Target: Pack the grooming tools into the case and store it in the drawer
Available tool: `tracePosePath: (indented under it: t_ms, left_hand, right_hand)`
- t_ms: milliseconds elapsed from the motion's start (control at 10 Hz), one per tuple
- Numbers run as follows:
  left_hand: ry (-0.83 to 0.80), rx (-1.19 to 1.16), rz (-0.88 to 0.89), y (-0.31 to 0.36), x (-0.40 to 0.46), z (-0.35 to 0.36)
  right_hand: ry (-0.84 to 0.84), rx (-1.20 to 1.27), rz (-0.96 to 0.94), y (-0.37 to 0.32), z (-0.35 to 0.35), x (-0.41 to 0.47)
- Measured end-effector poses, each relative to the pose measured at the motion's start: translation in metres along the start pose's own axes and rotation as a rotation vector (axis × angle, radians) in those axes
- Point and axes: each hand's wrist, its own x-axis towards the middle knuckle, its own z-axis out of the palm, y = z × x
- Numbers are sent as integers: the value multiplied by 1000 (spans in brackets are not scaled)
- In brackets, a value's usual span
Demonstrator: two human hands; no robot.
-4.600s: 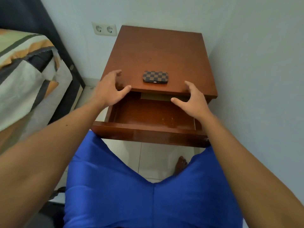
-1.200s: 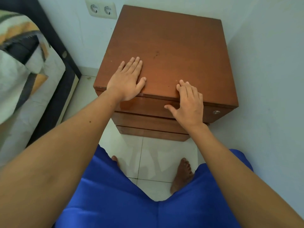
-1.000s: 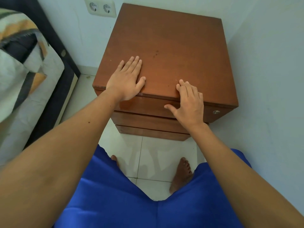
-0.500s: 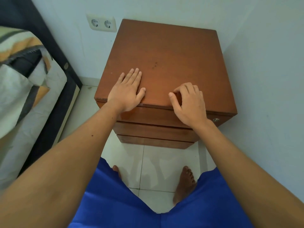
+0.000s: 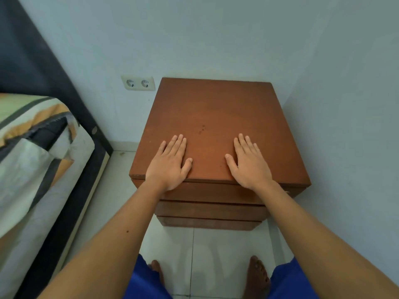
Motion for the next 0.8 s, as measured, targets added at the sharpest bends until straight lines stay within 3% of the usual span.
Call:
tracePosePath:
  t_ms: [600,800]
  left_hand:
    - [-9,15,25,0,-5,2]
    - [72,-36,62,3,-18,9]
  right_hand:
    - [-16,51,3,2,2,-4]
    - [-354,89,-50,-7,-43,-62]
